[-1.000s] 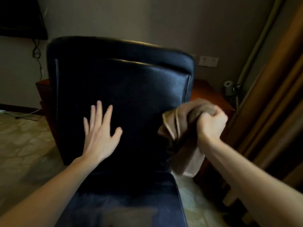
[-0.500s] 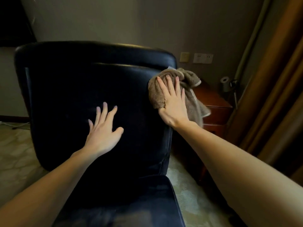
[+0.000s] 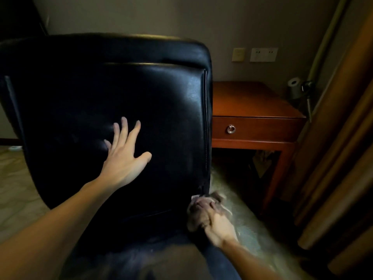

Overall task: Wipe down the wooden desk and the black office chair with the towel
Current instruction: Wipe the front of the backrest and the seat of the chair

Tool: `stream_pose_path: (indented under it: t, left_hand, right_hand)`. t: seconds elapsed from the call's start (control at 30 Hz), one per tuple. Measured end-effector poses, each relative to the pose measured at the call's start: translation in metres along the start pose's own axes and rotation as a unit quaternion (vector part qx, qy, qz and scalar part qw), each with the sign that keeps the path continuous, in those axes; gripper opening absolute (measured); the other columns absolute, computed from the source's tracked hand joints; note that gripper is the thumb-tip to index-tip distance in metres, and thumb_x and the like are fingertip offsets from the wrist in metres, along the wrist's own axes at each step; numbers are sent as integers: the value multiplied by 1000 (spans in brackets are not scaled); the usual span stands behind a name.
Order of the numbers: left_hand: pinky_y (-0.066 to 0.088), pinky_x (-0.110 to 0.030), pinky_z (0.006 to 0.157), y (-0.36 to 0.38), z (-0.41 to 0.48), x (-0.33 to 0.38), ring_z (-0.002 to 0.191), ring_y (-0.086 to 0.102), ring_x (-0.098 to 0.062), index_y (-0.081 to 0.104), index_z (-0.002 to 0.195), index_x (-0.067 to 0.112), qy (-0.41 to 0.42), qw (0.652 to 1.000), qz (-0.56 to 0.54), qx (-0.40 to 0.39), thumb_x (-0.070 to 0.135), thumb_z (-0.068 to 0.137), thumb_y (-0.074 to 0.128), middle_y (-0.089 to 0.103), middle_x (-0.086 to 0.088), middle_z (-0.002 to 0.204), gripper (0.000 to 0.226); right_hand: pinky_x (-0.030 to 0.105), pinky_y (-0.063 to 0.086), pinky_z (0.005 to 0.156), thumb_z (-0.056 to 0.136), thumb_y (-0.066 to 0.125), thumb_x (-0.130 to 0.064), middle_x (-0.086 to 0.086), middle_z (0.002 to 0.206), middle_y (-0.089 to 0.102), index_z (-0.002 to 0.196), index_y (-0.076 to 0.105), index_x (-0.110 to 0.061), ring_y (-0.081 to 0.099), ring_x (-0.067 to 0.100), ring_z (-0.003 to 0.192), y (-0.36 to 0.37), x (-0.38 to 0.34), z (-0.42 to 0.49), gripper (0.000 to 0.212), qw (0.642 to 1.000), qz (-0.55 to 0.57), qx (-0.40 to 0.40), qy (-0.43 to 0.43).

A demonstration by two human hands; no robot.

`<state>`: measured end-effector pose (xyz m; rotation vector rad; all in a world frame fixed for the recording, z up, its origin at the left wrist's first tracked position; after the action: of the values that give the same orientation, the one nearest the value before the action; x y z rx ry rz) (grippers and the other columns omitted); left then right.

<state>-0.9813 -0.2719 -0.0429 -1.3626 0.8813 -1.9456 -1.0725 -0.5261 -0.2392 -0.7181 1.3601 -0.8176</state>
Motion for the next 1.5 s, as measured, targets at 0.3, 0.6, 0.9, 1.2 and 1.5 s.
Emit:
stream_pose_path:
  t: [0.3, 0.6, 0.9, 1.2, 1.5]
  left_hand:
    - [-17, -45, 119, 2, 6, -2, 143, -41, -3, -6, 159, 49, 25, 1000, 15, -13, 37, 91, 56, -38, 27, 154, 93]
    - [-19, -46, 123, 25, 13, 25, 143, -42, -5, -9, 160, 45, 72, 996, 22, -52, 28, 93, 55, -36, 17, 161, 95]
    - [-22, -39, 119, 36, 21, 28, 137, -45, 7, -11, 157, 52, 98, 993, 10, -70, 21, 95, 46, -44, 33, 148, 90]
    - [-25, -38, 115, 41, 17, 32, 131, -52, 4, -19, 156, 48, 86, 992, 54, -71, 24, 90, 53, -44, 19, 155, 100]
    - [-26, -47, 116, 41, 6, 43, 136, -53, -10, -32, 152, 42, 69, 988, 124, -53, 50, 90, 62, -50, 7, 155, 113]
  right_hand:
    - [41, 49, 100, 87, 45, 2, 9, 107, 70, 117, 68, -12, 64, 34, 108, -154, -30, 24, 40, 792, 403, 396, 229]
    - [23, 35, 117, 79, 43, -4, -3, 144, 52, 147, 46, -11, 47, 0, 134, -285, -117, 18, 69, 809, 266, 500, -158]
    - [60, -6, 122, 88, 49, -34, 4, 166, 29, 156, 39, -22, 10, 28, 156, -153, -110, 53, 69, 871, -286, 308, -254]
    - [37, 35, 115, 93, 52, -33, -2, 117, 73, 121, 73, -20, 65, 23, 116, -44, -29, -39, 38, 897, -284, 76, -330]
    - [24, 38, 94, 80, 44, -17, 1, 119, 64, 124, 65, -20, 59, 25, 115, -223, 5, -54, 49, 843, 264, 442, 154]
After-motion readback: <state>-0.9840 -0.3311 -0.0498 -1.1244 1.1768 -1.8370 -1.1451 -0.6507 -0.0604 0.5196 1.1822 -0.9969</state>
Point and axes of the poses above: each hand's wrist, its own z-axis towards the middle knuckle, its own y-axis out of the palm, x = y × z, the point moved 6 cm from there along z, towards the middle knuckle
